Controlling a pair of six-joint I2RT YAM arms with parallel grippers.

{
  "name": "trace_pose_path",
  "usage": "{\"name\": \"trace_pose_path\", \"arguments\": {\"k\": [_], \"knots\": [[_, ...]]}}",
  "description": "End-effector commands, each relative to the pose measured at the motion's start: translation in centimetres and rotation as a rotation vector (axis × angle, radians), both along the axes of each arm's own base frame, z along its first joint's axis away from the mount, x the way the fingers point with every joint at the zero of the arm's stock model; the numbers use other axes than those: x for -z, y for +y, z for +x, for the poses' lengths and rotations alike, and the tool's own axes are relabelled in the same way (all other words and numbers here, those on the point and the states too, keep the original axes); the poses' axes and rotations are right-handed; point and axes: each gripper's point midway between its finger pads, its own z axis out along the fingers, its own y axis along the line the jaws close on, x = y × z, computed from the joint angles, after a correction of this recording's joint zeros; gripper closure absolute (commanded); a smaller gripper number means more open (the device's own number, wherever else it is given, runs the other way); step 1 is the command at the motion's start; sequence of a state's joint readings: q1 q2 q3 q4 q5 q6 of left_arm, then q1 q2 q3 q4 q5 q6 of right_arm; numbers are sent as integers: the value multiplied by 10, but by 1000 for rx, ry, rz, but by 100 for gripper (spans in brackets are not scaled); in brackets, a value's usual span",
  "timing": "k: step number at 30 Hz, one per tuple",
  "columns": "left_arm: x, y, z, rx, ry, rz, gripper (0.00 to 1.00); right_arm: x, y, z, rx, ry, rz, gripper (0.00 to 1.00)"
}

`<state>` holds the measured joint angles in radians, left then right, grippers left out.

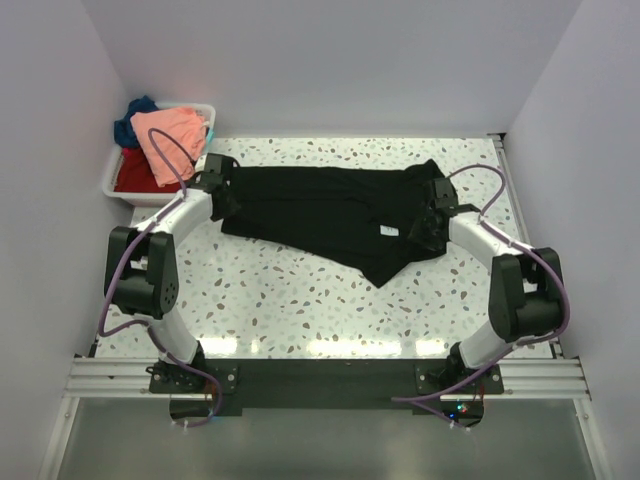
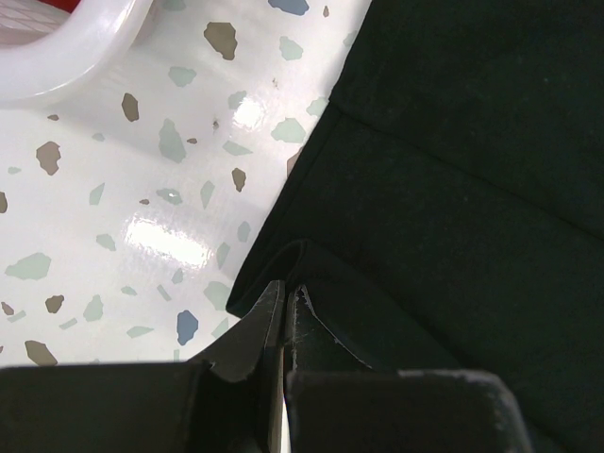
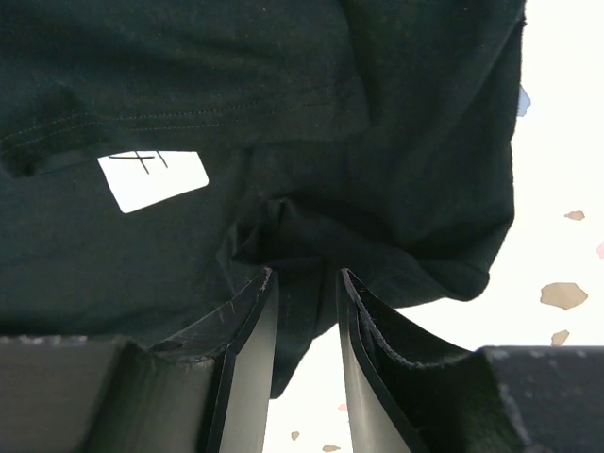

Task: Fold and stack the t-shirts
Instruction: Fold the tshirt

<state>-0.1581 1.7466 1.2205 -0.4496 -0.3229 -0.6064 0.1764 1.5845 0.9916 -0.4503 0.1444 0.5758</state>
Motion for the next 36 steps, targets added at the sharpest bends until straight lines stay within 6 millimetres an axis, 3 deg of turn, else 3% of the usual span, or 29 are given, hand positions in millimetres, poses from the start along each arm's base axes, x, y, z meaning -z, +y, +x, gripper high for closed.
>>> {"name": "trace_pose_path", "arguments": {"k": [1, 9, 25, 27, 31, 36], "knots": [[-16, 7, 15, -5, -55, 24, 100, -1, 2, 11, -15, -31, 8, 65], [-17, 8, 14, -9, -54, 27, 100, 9, 8, 9, -41, -4, 34, 67], [-17, 8, 10, -15, -54, 25, 100, 33, 24, -14, -102, 82, 115, 68], [-18, 8, 10, -18, -57, 24, 100, 34, 25, -15, -100, 84, 119, 73], [-17, 8, 9, -18, -54, 25, 100, 32, 25, -13, -102, 79, 122, 100], [-20, 9, 8, -21, -61, 25, 100, 17, 15, -13, -69, 61, 74, 100]]}}
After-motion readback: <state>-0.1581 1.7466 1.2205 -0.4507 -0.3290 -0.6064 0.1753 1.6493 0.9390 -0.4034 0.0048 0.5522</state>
